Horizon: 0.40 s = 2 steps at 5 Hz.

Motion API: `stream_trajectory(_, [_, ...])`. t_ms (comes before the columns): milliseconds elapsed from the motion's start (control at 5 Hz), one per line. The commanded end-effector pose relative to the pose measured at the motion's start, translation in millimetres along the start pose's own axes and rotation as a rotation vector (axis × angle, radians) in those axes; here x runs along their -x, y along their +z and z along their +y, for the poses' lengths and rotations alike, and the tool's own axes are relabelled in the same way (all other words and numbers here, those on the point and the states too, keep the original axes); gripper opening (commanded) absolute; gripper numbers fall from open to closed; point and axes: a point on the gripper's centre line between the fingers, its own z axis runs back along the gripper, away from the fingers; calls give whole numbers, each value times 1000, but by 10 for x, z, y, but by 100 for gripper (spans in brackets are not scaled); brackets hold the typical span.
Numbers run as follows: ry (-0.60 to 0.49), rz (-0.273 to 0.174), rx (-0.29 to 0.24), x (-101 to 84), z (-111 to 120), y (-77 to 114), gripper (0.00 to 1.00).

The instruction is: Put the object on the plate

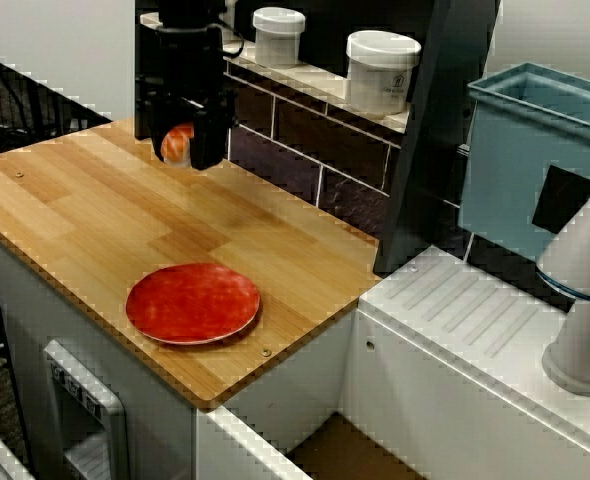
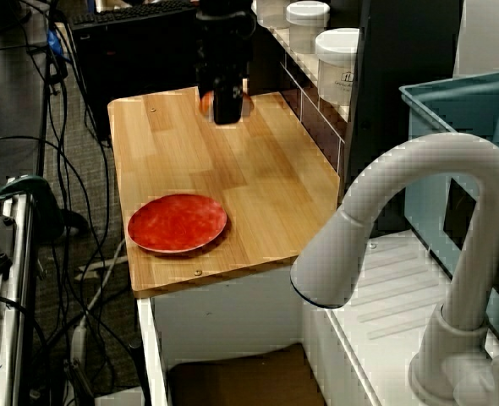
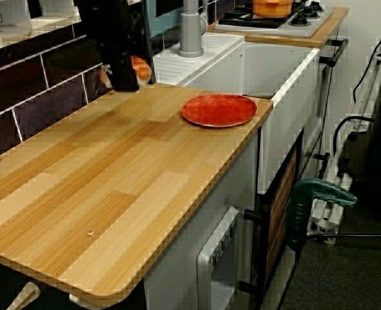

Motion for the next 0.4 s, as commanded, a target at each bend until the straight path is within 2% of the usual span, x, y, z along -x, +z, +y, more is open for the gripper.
stream_trajectory(0, [-47,-122,10,96,-204,511,0])
stream_trajectory(200, [-82,-138,4,256,-308,535,0])
